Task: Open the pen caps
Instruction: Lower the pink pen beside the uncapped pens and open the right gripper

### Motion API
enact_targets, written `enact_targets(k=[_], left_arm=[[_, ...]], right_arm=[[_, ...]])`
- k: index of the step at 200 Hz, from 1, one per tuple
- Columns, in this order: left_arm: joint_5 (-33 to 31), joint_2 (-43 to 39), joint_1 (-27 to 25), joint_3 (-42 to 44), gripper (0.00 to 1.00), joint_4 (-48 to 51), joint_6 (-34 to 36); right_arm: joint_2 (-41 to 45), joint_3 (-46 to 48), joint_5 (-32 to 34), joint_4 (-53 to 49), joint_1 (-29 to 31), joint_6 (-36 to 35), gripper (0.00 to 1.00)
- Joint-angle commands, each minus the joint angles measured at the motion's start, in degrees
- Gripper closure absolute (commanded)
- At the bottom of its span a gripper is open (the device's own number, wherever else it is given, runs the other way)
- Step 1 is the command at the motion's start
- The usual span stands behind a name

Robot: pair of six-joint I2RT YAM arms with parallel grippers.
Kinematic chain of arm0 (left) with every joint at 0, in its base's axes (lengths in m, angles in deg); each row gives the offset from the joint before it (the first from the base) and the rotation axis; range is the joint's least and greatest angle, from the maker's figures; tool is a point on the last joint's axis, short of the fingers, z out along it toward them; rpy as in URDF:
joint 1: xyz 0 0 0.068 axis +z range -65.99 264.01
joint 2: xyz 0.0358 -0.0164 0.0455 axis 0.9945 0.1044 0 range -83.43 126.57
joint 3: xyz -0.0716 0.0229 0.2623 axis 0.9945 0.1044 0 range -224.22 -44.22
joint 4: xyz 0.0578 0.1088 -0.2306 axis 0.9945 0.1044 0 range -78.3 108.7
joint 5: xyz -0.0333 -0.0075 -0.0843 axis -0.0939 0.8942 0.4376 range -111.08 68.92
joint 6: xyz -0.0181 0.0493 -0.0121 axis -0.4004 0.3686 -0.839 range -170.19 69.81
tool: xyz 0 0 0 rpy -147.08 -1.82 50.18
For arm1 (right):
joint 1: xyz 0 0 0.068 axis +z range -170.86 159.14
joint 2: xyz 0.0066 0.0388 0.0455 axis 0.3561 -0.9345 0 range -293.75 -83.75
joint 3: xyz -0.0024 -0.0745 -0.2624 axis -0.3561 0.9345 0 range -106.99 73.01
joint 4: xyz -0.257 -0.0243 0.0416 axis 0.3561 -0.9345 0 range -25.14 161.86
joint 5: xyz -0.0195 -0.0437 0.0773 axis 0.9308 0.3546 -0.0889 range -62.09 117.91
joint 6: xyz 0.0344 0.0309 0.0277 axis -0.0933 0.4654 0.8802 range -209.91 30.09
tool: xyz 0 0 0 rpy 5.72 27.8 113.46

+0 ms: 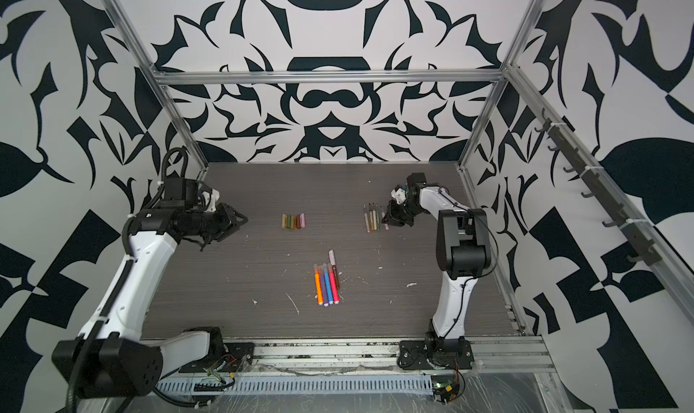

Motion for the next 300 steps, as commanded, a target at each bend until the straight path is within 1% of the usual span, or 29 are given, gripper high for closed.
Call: enact_targets(k=[1,26,48,87,96,111,129,138,154,163,223,271,300], left_arm=[[-2.5,-2.9,0.0,4.1,0.60,1.5,0.4],[-2.4,-6.0,0.0,8.6,0.60,0.2,0.3],[-2.5,-7.1,-0.1,10.4,0.60,0.2,0.1],[-0.5,-6.2,0.0,8.7,0.60,0.1,-1.4],[-0.2,-5.7,0.0,7.9,0.60,0.1,-1.5],[0.2,-4.7,0.0,6.6,0.60,0.0,-1.5],[0.7,-3.6,-0.1,5.5,0.60,0.2,-1.5],[0.8,-3.3,0.0,5.3,0.60,0.0,-1.5],[1.2,-3.1,0.0,5.3,0.60,-0.4,-1.8],[1.3,-3.1,0.0,5.3,0.60,-0.7,-1.9],[1.8,-3.1,0.0,5.4,0.60,-0.7,-2.2],[1.8,-4.0,0.0,5.5,0.60,-0.3,-2.2],[1.8,-4.2,0.0,5.5,0.60,0.1,-2.1]], right_arm=[[-1.4,-4.6,1.0,-0.6,-0.5,-0.5,1.00],[-3.5,-6.0,0.8,-0.9,-0.6,0.5,1.00],[-4.4,-6.2,0.6,-0.8,-0.6,1.2,1.00],[-6.2,-7.4,-0.4,-1.4,-0.6,1.4,1.00],[-6.2,-7.4,-0.4,-1.3,-0.6,1.5,0.99],[-6.3,-7.3,-0.5,-1.3,-0.6,1.4,0.94],[-6.1,-7.1,-0.2,-1.3,-0.6,1.3,0.81],[-5.9,-7.0,0.2,-1.3,-0.6,1.2,0.76],[-5.6,-7.0,0.2,-1.3,-0.7,1.0,0.71],[-5.5,-7.0,0.0,-1.3,-0.7,1.0,0.69],[-5.4,-7.1,-1.4,-0.5,-0.7,2.3,0.68],[-6.4,-7.3,-4.0,0.2,-0.6,3.7,0.68],[-6.8,-7.2,-4.2,0.4,-0.6,4.5,0.68]])
